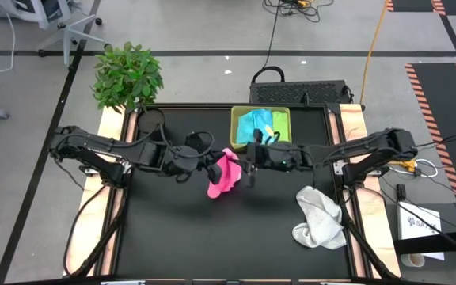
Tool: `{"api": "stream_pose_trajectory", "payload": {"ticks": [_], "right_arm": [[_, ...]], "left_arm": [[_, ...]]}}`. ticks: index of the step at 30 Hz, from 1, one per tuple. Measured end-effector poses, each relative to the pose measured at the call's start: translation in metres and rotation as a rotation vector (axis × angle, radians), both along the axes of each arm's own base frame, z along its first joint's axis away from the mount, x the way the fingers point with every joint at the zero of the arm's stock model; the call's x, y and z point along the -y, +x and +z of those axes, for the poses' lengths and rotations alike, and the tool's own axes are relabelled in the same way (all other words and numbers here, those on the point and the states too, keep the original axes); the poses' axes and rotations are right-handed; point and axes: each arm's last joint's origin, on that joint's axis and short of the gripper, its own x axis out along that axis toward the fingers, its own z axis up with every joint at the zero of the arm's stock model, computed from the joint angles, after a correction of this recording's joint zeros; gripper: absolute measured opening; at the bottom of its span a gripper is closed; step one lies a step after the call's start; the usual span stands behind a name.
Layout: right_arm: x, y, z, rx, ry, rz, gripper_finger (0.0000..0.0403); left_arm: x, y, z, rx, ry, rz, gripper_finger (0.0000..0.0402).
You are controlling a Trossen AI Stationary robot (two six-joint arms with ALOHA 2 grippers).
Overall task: Fold microfiber towels
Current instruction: Fold the pink microfiber cloth
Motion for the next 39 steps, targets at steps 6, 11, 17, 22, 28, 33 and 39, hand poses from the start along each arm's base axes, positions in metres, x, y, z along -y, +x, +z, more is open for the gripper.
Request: {"api": "stream_pose_trajectory", "payload": {"ticks": [6, 11, 17, 22, 28, 33, 39], "right_arm": [[0.006, 0.009, -0.016, -0.051, -0.006, -0.019, 0.0112], [0.012, 0.011, -0.023, -0.084, -0.02, -0.086, 0.0097], [0.014, 0.006, -0.035, -0.214, 0.001, -0.097, 0.0059], [0.012, 0.007, -0.048, -0.283, 0.037, -0.107, 0.0051], [0.011, 0.014, -0.065, -0.324, 0.058, -0.116, 0.0054], [0.009, 0.021, -0.088, -0.401, 0.069, -0.086, 0.0054], [0.009, 0.025, -0.111, -0.489, 0.069, -0.078, 0.0054]], "left_arm": [[0.0, 0.0, 0.0, 0.001, 0.0, 0.0, 0.0001], [0.0, 0.0, 0.0, 0.001, 0.0, -0.001, 0.0002], [0.001, 0.0, 0.0, 0.003, -0.008, -0.009, 0.0001], [0.002, 0.0, 0.0, 0.003, -0.015, -0.022, 0.0003], [0.002, 0.001, 0.0, 0.005, -0.021, -0.032, 0.0003], [0.002, 0.001, 0.0, 0.006, -0.027, -0.048, 0.0002], [0.003, 0.001, 0.001, 0.012, -0.032, -0.056, 0.0002]]}}
